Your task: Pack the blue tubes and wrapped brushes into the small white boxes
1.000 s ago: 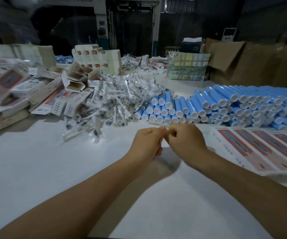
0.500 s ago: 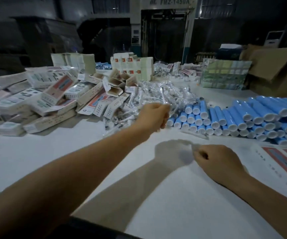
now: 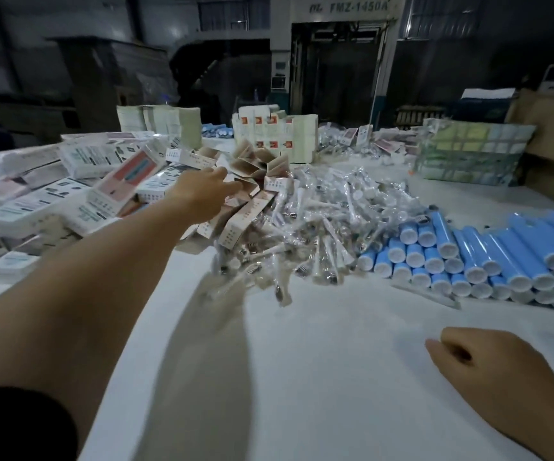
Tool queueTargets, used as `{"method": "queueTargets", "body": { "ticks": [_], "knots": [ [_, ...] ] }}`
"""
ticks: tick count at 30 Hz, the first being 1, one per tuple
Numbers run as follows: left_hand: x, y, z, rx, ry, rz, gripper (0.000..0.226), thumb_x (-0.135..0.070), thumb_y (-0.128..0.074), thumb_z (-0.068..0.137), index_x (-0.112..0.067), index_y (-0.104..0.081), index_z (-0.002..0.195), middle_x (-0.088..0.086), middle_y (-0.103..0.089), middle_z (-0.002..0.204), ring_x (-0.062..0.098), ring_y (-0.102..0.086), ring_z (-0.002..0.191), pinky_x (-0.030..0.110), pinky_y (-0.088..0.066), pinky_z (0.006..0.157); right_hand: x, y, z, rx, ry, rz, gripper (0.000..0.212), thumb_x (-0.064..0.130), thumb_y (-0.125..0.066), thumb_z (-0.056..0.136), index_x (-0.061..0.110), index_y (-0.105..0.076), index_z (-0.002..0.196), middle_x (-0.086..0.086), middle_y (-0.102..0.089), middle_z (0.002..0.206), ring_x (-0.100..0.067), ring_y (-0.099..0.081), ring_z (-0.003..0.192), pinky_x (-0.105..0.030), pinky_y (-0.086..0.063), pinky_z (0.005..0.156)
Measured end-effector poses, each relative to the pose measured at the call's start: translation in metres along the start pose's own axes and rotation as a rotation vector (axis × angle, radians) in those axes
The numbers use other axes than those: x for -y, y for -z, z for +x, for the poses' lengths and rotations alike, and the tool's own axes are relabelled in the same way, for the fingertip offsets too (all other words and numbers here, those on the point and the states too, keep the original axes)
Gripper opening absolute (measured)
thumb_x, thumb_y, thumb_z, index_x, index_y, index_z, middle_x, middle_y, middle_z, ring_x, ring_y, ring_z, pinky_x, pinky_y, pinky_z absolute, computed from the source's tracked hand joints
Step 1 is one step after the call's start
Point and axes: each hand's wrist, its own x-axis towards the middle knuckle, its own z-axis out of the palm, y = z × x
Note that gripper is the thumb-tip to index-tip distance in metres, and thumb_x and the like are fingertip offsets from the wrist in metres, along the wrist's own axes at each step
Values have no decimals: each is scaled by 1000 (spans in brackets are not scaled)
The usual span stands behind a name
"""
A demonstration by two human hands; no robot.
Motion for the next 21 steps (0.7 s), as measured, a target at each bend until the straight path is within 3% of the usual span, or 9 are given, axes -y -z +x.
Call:
{"method": "queueTargets", "body": {
  "ticks": [2, 5, 10, 13, 15, 18, 21],
  "knots": [
    [0, 4, 14, -6, -14, 84, 30, -32, -53, 95, -35, -52, 125, -1, -56, 105, 20, -60, 97, 29, -33, 49, 1, 0, 3, 14, -28, -12, 46, 40, -57, 86, 18, -33, 53, 8, -43, 48, -10, -35, 46, -27, -29, 49],
    [-2, 5, 18, -69, -21, 184, 20, -20, -54, 93, -28, -65, 108, -2, -61, 99, 19, -63, 90, 29, -37, 54, 2, 1, 6, 27, -41, -11, 45, 42, -55, 85, 17, -34, 54, 9, -44, 50, -10, -36, 46, -26, -31, 50],
    [1, 15, -5, -285, -103, 41, 19, -2, -49, 88, -7, -67, 87, 8, -63, 81, 28, -62, 71, 30, -40, 54, 3, 1, 6, 4, -18, 20, 47, 40, -57, 84, 16, -31, 54, 6, -39, 47, -11, -31, 44, -26, -27, 47],
    [-8, 44, -44, -475, -219, -15, 8, 6, -66, 74, -1, -64, 71, 11, -59, 62, 27, -57, 51, 29, -43, 45, 2, 0, 5, -24, 16, 51, 48, 37, -59, 85, 16, -30, 52, 3, -35, 44, -11, -30, 43, -27, -26, 47],
    [-24, 70, -73, -574, -271, -17, 17, 4, -75, 68, -2, -66, 81, 10, -60, 63, 25, -57, 48, 29, -46, 42, 2, 0, 5, -33, 13, 63, 49, 37, -58, 85, 16, -30, 52, 3, -34, 43, -10, -30, 43, -27, -27, 46],
    [-69, 116, -114, -727, -343, -68, 18, 2, -63, 80, 2, -68, 97, 14, -67, 71, 26, -61, 51, 26, -45, 42, 1, 0, 4, -55, 60, 122, 49, 40, -54, 88, 17, -32, 51, 5, -38, 43, -10, -32, 42, -27, -29, 47],
    [-135, 167, -145, -749, -319, -40, 25, -4, -47, 90, -10, -71, 82, 6, -65, 65, 20, -56, 48, 23, -30, 45, 3, 8, 2, -8, 51, 518, 41, 41, -50, 93, 18, -61, 60, 4, -58, 52, -7, -47, 46, -27, -38, 52]
  ]
}}
